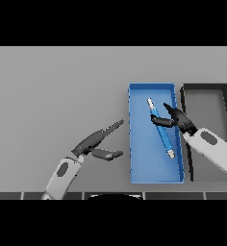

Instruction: Pick up the blue pipe and place it into the blue bin.

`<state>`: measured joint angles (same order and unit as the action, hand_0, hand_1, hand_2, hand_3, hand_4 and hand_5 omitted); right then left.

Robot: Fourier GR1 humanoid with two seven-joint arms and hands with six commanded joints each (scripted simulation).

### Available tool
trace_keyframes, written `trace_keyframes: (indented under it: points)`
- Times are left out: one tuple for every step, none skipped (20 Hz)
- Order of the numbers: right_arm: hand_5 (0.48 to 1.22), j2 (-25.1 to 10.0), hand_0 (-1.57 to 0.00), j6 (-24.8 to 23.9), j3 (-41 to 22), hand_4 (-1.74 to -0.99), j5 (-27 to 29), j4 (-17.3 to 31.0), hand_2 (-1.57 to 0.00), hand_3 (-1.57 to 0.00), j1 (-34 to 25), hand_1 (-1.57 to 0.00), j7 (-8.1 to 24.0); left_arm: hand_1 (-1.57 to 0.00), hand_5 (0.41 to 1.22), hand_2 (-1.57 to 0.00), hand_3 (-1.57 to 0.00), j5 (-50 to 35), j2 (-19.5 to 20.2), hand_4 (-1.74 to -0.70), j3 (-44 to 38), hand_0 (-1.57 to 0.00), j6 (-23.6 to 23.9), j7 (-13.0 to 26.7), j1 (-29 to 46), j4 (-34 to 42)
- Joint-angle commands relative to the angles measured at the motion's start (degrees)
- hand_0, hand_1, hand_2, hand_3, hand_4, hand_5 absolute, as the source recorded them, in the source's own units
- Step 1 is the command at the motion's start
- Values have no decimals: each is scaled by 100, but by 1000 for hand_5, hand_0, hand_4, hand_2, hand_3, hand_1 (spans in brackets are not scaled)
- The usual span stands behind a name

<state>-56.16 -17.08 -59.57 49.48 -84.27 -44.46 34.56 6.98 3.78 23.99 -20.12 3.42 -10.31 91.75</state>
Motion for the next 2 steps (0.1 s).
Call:
trace_keyframes:
  points:
    - [711, 11, -19, -6, -35, -1084, -7, -43, -17, -4, 13, -17, 39, 1, 496, 1, 1, 6, -31, -930, 16, 1, 9, 64, -22, 2]
    - [714, -55, -19, 35, -5, -1084, 17, -49, -17, -4, 33, -17, -1, 1, 495, 1, 1, 4, -42, -930, -7, 1, 17, 121, -83, -28]
